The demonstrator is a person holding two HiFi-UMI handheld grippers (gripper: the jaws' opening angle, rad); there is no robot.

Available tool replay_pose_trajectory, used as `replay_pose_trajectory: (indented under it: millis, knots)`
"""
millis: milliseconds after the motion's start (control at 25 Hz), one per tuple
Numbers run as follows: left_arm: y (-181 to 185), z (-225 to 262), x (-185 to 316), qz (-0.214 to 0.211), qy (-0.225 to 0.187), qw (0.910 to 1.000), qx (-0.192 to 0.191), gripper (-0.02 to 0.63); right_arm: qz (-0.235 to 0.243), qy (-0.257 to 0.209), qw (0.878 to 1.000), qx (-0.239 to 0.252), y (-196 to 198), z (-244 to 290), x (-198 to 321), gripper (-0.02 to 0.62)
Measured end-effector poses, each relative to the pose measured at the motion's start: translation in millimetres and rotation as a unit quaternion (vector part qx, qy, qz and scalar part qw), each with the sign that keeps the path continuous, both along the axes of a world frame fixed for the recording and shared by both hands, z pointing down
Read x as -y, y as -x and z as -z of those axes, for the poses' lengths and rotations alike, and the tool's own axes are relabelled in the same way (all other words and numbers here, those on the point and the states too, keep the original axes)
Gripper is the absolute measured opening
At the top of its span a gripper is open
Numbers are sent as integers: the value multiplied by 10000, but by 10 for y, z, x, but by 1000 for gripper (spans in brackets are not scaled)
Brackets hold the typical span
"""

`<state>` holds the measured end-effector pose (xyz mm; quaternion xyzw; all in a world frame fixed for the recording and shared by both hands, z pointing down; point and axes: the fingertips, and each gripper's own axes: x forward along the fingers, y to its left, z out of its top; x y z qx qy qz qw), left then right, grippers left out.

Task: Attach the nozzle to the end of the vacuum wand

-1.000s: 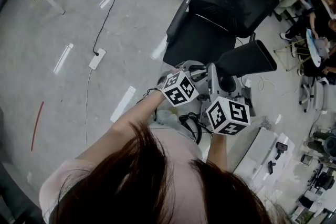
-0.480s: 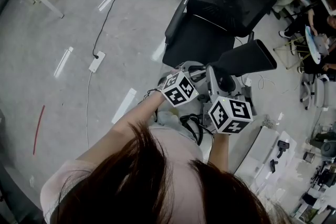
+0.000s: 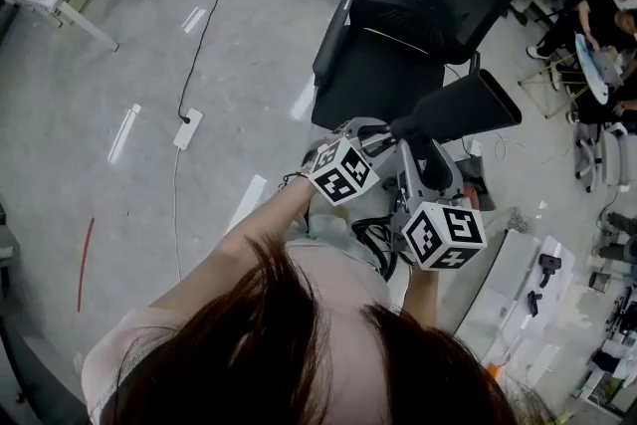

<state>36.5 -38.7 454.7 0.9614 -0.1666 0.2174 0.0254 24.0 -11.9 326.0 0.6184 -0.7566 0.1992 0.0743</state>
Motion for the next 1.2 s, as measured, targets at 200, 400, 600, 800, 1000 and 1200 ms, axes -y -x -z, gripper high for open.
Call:
replay_pose_trajectory:
  millis: [200, 400, 600, 800, 1000, 1200]
  knots:
    - [158, 91, -22, -53, 28, 10000, -11, 150, -425, -53, 9991, 12, 69, 117, -207, 167]
    - [268, 135, -77, -151, 57, 9999, -15, 150, -943, -143, 9954, 6, 58, 198, -444, 167]
    - [313, 164, -143, -193, 62, 9998, -22, 150, -1352, -316, 9903, 30, -19, 290, -648, 167]
    - [297, 163, -166, -143, 69, 9999, -8, 150, -1527, -451, 9872, -35, -151, 374, -799, 167]
    - [235, 106, -232, 57, -5, 10000, -30, 150, -1385, -457, 9890, -233, -322, 302, -935, 159]
    - [227, 121, -263, 238, -36, 9997, -82, 150, -1144, -578, 9903, -545, -471, 351, -994, 84]
